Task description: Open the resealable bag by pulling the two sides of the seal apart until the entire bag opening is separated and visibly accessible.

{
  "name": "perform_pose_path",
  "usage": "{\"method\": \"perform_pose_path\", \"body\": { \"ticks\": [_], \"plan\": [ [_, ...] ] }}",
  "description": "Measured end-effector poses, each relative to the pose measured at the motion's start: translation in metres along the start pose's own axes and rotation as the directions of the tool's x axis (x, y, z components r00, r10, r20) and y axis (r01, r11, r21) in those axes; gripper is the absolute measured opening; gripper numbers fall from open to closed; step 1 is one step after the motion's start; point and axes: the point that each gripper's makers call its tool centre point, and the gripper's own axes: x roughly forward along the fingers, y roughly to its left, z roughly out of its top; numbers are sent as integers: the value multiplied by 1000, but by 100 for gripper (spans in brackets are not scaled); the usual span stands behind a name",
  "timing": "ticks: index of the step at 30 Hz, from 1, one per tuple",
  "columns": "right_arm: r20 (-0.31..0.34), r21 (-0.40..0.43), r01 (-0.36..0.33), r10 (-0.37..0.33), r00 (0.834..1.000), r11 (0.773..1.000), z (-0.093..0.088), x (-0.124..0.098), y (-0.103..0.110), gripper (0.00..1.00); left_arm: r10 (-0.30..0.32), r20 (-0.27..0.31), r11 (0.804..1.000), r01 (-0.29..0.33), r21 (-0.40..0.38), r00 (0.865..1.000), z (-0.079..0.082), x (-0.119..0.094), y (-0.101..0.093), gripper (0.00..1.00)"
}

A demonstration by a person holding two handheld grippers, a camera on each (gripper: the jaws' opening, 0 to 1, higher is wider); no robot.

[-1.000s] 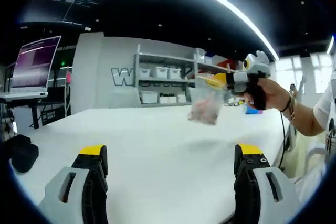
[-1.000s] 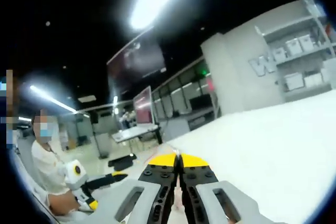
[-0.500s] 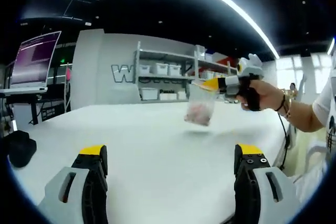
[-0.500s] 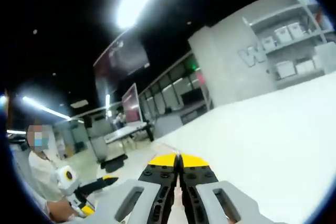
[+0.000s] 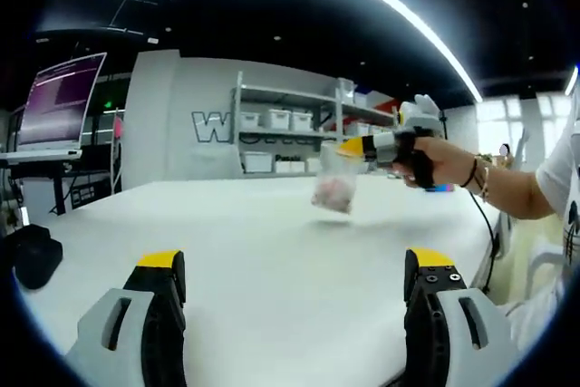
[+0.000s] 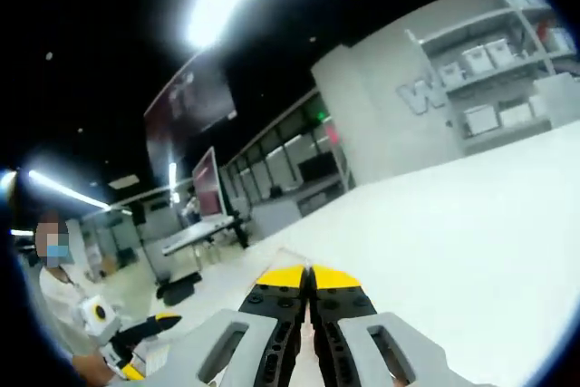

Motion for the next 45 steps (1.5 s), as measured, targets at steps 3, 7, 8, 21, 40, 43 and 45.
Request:
{"method": "perform_pose_path", "body": {
  "ticks": [3, 7, 8, 21, 40, 43, 45],
  "plan": [
    [-3, 1, 20, -20, 1000, 1000, 1, 3, -10, 0, 0, 2, 1000, 0, 1, 1000, 0, 0, 0, 100],
    [-5, 3, 40, -40, 999, 999, 2, 10, -21, 0, 2, 5, 1000, -2, 1, 1000, 1, 0, 0, 100],
    [-6, 4, 42, -42, 999, 999, 3, 11, -23, 0, 1, 5, 1000, -1, 1, 1000, 1, 0, 0, 100],
    [-16, 4, 95, -95, 995, 995, 5, 34, -53, 0, -2, 12, 1000, 2, 8, 1000, 3, 1, 0, 100],
    [-16, -35, 142, -142, 990, 989, 27, 65, -78, 0, -21, 1, 1000, 21, 6, 1000, 2, 4, -5, 100],
    [-21, -44, 153, -154, 988, 987, 28, 71, -84, 0, -21, 1, 1000, 21, 6, 1000, 1, 3, -5, 100],
    [-21, -47, 162, -163, 986, 986, 29, 74, -87, 0, -20, 3, 1000, 20, 3, 1000, 1, 3, -5, 99]
  ]
}}
